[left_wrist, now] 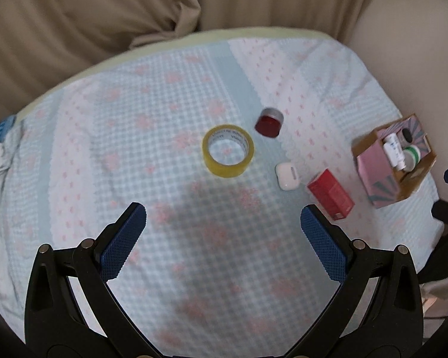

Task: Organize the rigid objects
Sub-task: 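Withdraw both tools from the box toward the remaining objects, then grasp the yellow tape roll with the left tool while the right grasps the red box, then carry the tape roll and red box into the cardboard box and open both tools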

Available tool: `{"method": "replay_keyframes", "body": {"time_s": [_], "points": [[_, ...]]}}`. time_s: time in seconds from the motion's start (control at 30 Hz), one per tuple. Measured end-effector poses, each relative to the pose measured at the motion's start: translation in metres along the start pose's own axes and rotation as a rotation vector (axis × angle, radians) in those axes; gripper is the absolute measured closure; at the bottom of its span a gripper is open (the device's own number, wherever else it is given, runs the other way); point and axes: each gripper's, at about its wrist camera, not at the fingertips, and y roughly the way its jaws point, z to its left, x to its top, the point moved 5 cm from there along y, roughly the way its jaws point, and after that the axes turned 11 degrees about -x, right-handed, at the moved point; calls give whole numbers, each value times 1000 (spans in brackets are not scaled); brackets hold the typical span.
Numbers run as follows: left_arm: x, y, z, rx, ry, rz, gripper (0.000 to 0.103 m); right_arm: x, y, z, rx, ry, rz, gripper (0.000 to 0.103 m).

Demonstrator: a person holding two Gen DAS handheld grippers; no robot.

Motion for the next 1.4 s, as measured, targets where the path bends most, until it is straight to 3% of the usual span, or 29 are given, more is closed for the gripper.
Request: {"method": "replay_keyframes", "body": {"time_s": [0.37,0.57,0.67,0.77,0.87,1.03,1.17,1.4], "points": [[8,159,23,1,35,43,0,-9,122,16,-31,-195,63,0],[17,219,38,0,33,39,0,-15,190,24,-22,-235,108,6],[26,235,41,-1,43,37,0,-18,214,26,-22,-240,138,6],[34,247,40,-4,63,42,0,-19,233,26,-7,-248,176,19],[43,258,39,4,71,56,0,-20,249,26,-17,-274,215,20],[54,266,34,6,77,54,0,-23,259,28,-19,-322,258,44],[56,264,34,16,74,41,6,-29,257,34,-14,-364,264,63],[51,255,34,24,87,34,7,-30,255,41,-20,-360,256,63]]}}
